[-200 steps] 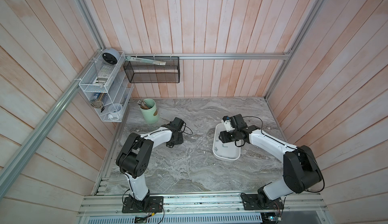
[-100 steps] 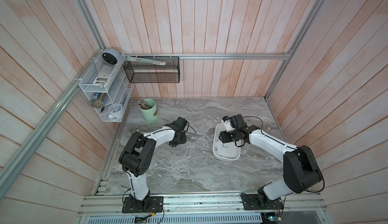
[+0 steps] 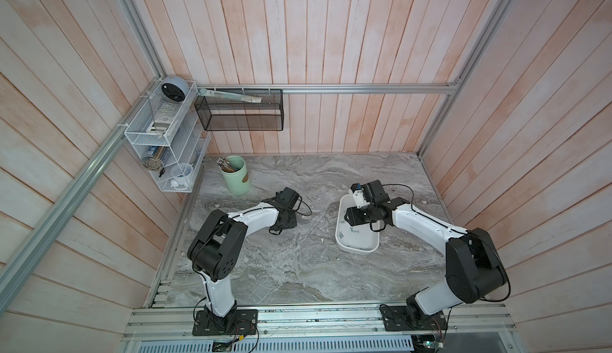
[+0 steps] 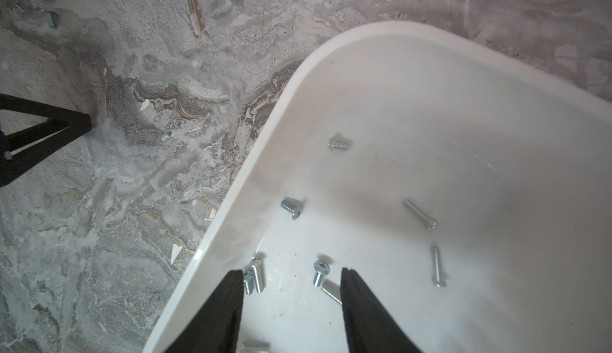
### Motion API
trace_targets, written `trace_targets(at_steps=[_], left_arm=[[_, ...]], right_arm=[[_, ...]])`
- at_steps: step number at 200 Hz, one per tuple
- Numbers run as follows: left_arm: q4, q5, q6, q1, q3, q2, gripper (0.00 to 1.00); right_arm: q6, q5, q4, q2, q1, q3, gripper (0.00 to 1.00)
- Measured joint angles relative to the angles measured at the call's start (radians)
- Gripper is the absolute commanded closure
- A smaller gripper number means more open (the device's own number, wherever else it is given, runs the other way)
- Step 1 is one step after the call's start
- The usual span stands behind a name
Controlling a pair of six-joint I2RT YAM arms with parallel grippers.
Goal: Put the screws on the desktop into the storage box
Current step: Pick up the screw from the center of the board.
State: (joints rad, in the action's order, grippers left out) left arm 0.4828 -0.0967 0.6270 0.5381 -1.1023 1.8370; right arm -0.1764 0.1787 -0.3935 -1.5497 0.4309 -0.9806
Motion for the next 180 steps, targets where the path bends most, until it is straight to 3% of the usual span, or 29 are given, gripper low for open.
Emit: trace_targets(at_steps=[82,180], left_arm=[[0.051,-0.044,0.005,0.015,-0.037,0.027,0.68],[0.044,-0.055,0.006,0.025,-0.037,0.029,0.83]], right_arm=[[-0.003,0.003,-0.001,-0.009,0.0,0.0,0.46],[-0.003,0.003,-0.004,-0.011,0.0,-0.002,0.46]])
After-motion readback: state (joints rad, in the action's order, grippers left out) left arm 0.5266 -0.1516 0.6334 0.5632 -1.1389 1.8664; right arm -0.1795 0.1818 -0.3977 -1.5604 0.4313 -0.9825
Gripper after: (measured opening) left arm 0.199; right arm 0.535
